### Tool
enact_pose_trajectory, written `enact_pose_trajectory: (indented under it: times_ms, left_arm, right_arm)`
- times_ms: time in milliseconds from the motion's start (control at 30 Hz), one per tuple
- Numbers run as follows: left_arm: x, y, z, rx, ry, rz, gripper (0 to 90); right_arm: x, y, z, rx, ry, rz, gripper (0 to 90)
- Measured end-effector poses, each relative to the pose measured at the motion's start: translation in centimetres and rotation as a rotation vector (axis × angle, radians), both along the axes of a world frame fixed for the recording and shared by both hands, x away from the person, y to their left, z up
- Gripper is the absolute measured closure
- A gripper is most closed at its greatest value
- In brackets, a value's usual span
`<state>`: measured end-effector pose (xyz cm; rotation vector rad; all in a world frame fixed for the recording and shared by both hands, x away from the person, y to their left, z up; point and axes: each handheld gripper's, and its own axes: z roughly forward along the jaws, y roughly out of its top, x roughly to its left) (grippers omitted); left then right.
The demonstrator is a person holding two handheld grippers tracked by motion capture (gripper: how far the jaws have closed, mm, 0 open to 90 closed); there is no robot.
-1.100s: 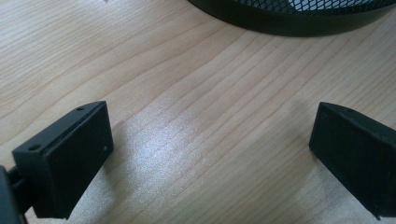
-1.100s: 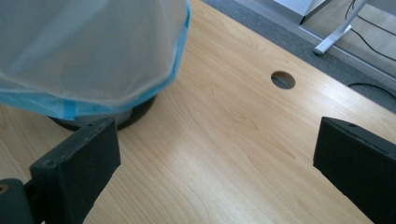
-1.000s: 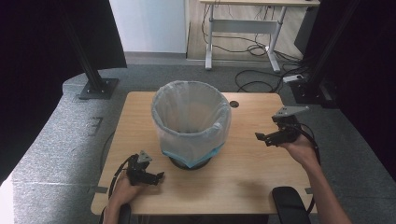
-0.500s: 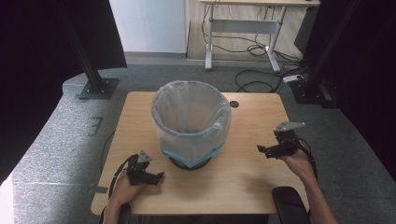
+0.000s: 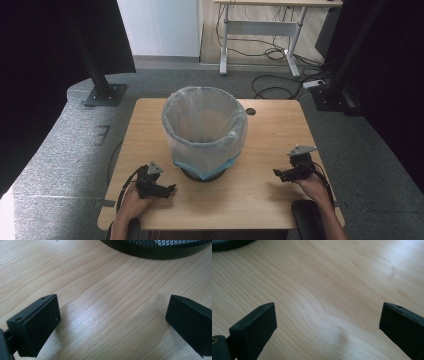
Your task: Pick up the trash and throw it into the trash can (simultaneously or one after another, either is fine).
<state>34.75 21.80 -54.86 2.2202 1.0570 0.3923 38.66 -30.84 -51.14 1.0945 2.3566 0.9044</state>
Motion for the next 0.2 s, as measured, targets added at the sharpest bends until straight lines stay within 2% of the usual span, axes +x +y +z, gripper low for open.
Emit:
enact_pose_trajectory:
  times_ms: [200]
  left_arm:
    - [0.0, 0.0, 0.0, 0.0, 0.001, 0.0, 0.0]
  right_arm:
    - [0.0, 0.2, -2.4, -0.055, 0.044, 0.002, 0.7]
